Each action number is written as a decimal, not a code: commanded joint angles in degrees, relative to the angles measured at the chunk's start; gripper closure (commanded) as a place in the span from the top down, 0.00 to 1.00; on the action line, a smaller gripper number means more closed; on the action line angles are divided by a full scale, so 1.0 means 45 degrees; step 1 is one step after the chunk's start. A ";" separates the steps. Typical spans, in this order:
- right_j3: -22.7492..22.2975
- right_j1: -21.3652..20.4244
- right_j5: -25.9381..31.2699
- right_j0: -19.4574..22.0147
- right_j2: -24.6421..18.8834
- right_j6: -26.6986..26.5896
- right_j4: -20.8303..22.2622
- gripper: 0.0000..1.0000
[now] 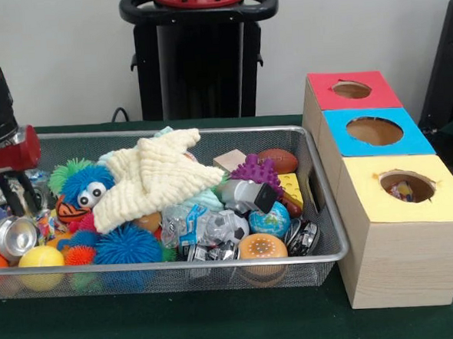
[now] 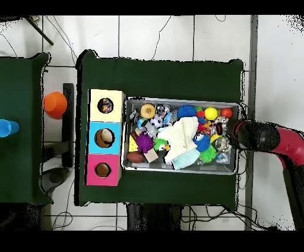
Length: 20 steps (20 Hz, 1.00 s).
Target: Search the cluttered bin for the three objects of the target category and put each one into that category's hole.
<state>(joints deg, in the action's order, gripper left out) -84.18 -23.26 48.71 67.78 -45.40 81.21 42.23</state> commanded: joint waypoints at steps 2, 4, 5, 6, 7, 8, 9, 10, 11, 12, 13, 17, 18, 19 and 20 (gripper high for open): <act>-0.1113 -0.0223 -0.1886 0.0692 -0.0230 -0.0667 -0.0361 1.00; -0.1110 -0.0267 -0.1815 0.0597 -0.0186 -0.0670 -0.0459 1.00; -0.1112 -0.0280 -0.1814 0.0555 -0.0157 -0.0657 -0.0516 1.00; -0.1123 -0.0328 -0.1825 0.0524 -0.0137 -0.0663 -0.0570 1.00; -0.1142 -0.0357 -0.1843 0.0493 -0.0117 -0.0642 -0.0625 1.00; -0.1162 -0.0386 -0.1862 0.0462 -0.0097 -0.0621 -0.0680 1.00; -0.1163 -0.0400 -0.1858 0.0422 -0.0092 -0.0587 -0.0701 1.00; -0.1166 -0.0406 -0.1856 0.0406 -0.0076 -0.0590 -0.0725 1.00; -0.1168 -0.0411 -0.1855 0.0391 -0.0059 -0.0593 -0.0749 1.00; -0.1189 -0.0442 -0.1851 0.0370 -0.0056 -0.0571 -0.0765 1.00; -0.1193 -0.0443 -0.1856 0.0362 -0.0040 -0.0568 -0.0788 1.00; -0.1257 -0.0452 -0.1998 0.0315 -0.0009 -0.0476 -0.0887 1.00; -0.1290 -0.0458 -0.2072 0.0302 -0.0015 -0.0414 -0.0912 1.00; -0.1317 -0.0448 -0.2138 0.0302 -0.0014 -0.0367 -0.0930 1.00; -0.1394 -0.0458 -0.2321 0.0283 -0.0013 -0.0174 -0.0948 1.00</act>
<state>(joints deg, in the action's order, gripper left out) -87.25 -25.35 41.49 70.02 -45.75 81.22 39.31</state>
